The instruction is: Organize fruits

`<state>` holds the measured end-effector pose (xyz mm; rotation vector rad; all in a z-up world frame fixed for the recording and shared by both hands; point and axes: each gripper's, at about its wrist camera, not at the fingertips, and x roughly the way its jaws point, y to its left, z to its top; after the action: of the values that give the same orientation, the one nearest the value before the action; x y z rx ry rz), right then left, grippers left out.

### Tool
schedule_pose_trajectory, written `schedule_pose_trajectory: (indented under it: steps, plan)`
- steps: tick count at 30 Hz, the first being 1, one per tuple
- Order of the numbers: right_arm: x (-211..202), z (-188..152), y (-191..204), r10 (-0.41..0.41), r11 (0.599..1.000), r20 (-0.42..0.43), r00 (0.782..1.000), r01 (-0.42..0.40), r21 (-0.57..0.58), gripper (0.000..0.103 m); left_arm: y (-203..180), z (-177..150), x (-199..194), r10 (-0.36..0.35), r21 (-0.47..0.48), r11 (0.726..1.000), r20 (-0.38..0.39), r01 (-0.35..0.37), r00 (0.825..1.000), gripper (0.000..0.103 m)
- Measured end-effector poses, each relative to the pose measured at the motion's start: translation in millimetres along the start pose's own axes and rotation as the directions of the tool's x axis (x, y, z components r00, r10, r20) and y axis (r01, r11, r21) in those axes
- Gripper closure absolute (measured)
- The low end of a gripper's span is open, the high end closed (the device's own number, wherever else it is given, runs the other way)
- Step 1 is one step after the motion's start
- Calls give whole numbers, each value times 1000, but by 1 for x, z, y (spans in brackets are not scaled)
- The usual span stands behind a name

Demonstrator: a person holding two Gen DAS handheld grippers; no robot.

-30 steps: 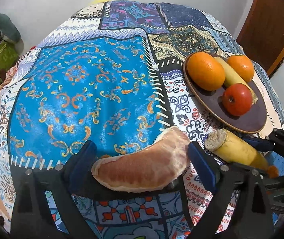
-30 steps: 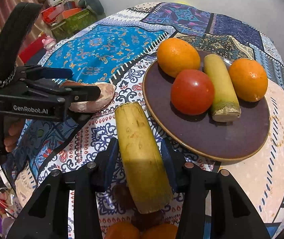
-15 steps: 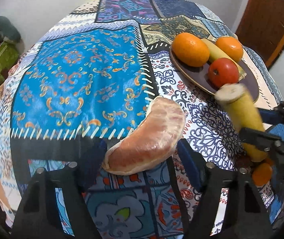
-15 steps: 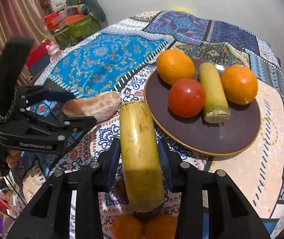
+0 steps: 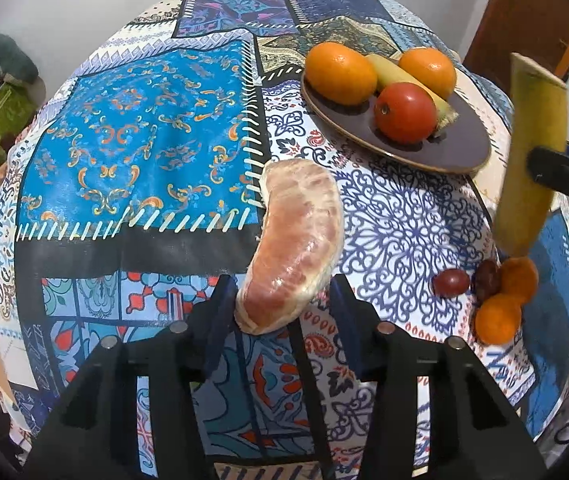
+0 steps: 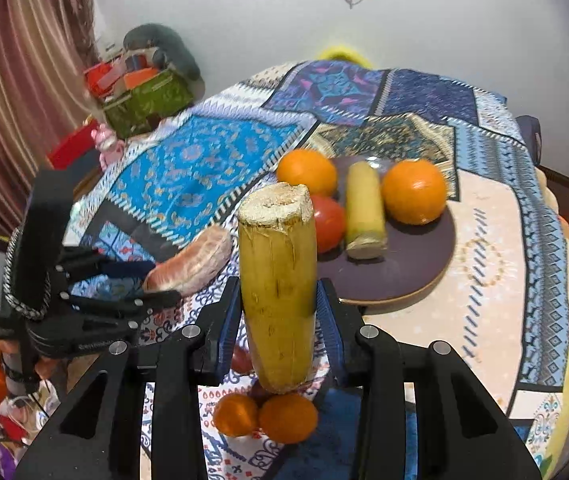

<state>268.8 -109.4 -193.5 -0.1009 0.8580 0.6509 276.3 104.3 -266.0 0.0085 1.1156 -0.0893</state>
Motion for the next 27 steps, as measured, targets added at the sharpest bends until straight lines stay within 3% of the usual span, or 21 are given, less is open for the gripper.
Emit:
schedule_pose_trajectory:
  steps: [5, 16, 23, 27]
  plan:
    - [-11, 2, -14, -21, 1000, 40, 999, 20, 10, 69, -1, 15, 11, -33, -17, 999, -18, 33, 999, 51]
    - [-16, -2, -53, -68, 997, 59, 996, 65, 51, 69, -15, 40, 35, 3, -26, 1000, 12, -3, 1000, 54]
    - [-22, -4, -64, -72, 995, 72, 995, 67, 68, 69, -17, 36, 24, 19, -25, 1000, 25, -18, 1000, 58]
    - [-27, -2, -66, -74, 995, 85, 994, 68, 68, 69, -25, 38, 4, 18, -13, 1000, 72, -18, 997, 58]
